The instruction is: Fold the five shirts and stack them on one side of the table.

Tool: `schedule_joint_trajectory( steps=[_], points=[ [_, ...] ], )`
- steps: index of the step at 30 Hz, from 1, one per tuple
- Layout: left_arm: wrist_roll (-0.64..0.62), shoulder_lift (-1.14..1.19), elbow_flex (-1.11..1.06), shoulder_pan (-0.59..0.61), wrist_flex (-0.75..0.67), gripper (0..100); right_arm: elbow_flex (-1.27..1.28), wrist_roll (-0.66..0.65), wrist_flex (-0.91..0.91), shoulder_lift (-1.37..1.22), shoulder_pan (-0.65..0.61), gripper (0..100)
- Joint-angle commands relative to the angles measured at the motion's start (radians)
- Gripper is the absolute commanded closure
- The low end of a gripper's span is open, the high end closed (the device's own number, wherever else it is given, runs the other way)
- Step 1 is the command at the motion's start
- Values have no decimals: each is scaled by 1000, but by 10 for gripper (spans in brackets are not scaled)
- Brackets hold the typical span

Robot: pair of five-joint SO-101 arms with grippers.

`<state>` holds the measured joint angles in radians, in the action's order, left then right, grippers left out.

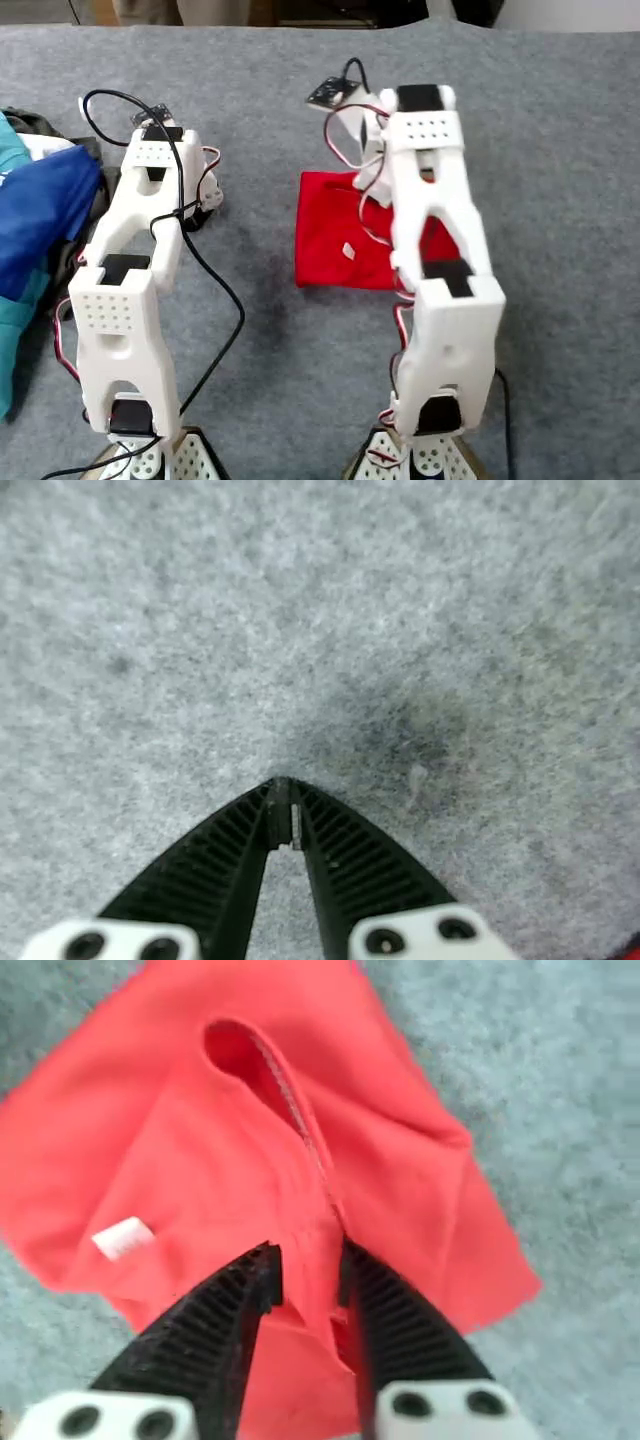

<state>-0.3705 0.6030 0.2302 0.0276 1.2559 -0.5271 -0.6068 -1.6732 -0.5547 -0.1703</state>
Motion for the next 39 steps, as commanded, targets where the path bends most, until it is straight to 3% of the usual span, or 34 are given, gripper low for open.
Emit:
schedule_joint_trajectory(
  steps=[1, 25, 30, 39],
  points=[
    [9, -35, 20, 14, -34, 980, -107, 38, -43, -38, -41, 861],
    [5, -33, 11, 14, -66, 980, -124, 9, -2, -196, 25, 862],
    [5, -33, 11, 14, -66, 980, -124, 9, -12, -194, 28, 998],
    [6, -33, 11, 14, -66, 980, -176, 6, -86, -139, 70, 994]
  ],
)
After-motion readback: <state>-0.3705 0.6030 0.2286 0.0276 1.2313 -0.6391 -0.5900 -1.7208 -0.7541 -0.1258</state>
